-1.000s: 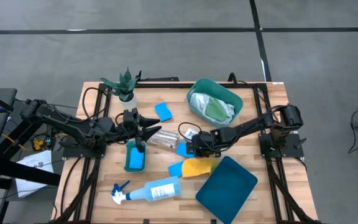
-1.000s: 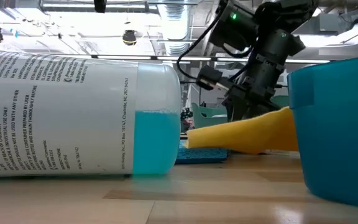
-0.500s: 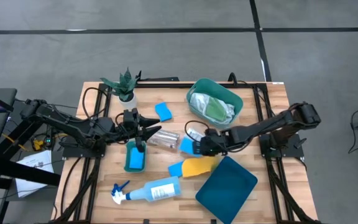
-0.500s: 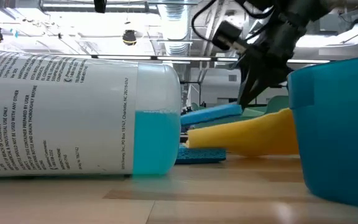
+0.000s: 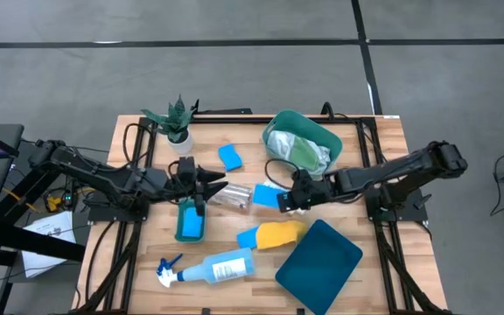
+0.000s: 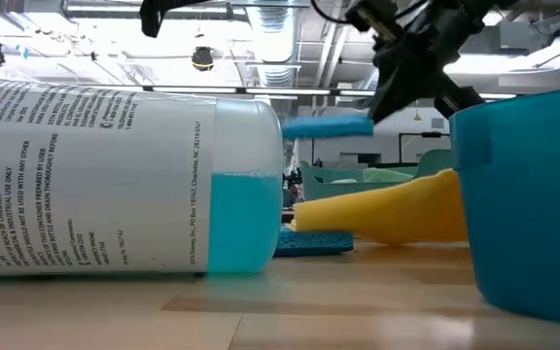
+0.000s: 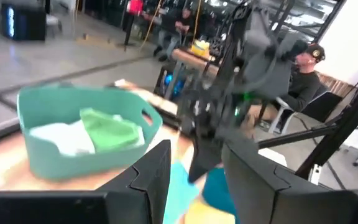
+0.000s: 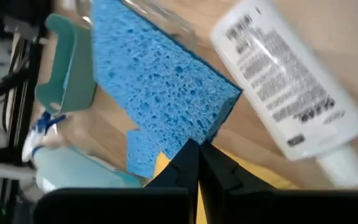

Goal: Pick & Place Kitchen Items
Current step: Put the middle blue sponge into the small green bin

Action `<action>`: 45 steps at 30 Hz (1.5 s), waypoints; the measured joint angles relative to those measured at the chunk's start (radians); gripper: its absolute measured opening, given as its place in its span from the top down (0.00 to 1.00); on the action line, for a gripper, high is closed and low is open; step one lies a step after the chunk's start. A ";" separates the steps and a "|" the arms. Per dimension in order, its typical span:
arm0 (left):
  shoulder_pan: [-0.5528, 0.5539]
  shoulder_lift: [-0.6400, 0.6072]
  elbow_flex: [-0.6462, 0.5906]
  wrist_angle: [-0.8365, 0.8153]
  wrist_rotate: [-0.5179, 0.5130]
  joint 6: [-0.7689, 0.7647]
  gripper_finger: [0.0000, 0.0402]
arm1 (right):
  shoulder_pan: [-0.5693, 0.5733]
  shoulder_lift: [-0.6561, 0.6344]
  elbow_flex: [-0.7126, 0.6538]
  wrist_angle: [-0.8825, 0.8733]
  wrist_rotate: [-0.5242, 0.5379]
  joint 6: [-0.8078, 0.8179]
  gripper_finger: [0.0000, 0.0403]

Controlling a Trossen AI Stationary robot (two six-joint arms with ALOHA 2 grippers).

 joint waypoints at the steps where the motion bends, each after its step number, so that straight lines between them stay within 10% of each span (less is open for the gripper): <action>1: 0.000 0.000 0.000 -0.025 0.011 -0.021 0.65 | -0.008 -0.011 0.000 -0.002 -0.008 -0.039 1.00; 26: 0.171 0.082 0.000 -0.173 0.482 -0.308 0.65 | -0.247 0.013 0.033 -0.026 -0.476 -0.692 1.00; 45: 0.174 0.345 0.264 -0.434 0.487 0.075 0.65 | -0.234 0.409 0.679 -0.531 -0.438 -1.005 1.00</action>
